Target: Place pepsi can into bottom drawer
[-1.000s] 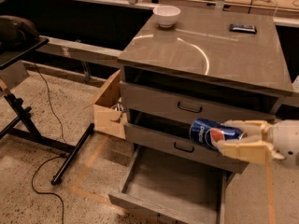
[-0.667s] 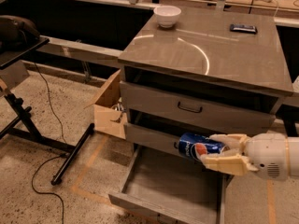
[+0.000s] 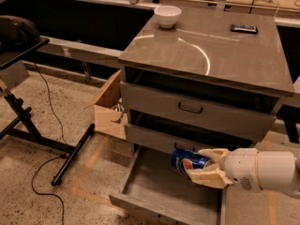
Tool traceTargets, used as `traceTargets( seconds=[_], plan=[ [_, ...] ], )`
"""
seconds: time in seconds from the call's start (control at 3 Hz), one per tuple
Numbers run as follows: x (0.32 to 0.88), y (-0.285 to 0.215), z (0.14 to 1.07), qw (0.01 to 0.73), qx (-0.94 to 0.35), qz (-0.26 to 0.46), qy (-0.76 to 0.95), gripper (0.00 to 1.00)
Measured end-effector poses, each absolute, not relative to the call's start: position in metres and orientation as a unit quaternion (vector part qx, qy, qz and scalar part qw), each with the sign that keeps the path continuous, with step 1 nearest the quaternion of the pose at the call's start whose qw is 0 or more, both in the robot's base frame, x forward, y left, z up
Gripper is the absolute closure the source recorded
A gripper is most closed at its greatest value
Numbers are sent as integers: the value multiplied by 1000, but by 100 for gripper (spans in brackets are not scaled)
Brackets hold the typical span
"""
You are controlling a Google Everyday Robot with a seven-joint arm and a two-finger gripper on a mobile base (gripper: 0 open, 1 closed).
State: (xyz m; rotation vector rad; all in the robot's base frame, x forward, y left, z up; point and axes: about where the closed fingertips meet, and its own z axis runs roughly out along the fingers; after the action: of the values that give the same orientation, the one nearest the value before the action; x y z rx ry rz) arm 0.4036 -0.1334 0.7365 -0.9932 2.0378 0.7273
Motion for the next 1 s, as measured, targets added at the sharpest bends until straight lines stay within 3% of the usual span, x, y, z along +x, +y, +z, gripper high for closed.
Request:
traceTargets(
  seconds=[1.0],
  plan=[
    [443, -143, 669, 380, -375, 257, 806, 100]
  ],
)
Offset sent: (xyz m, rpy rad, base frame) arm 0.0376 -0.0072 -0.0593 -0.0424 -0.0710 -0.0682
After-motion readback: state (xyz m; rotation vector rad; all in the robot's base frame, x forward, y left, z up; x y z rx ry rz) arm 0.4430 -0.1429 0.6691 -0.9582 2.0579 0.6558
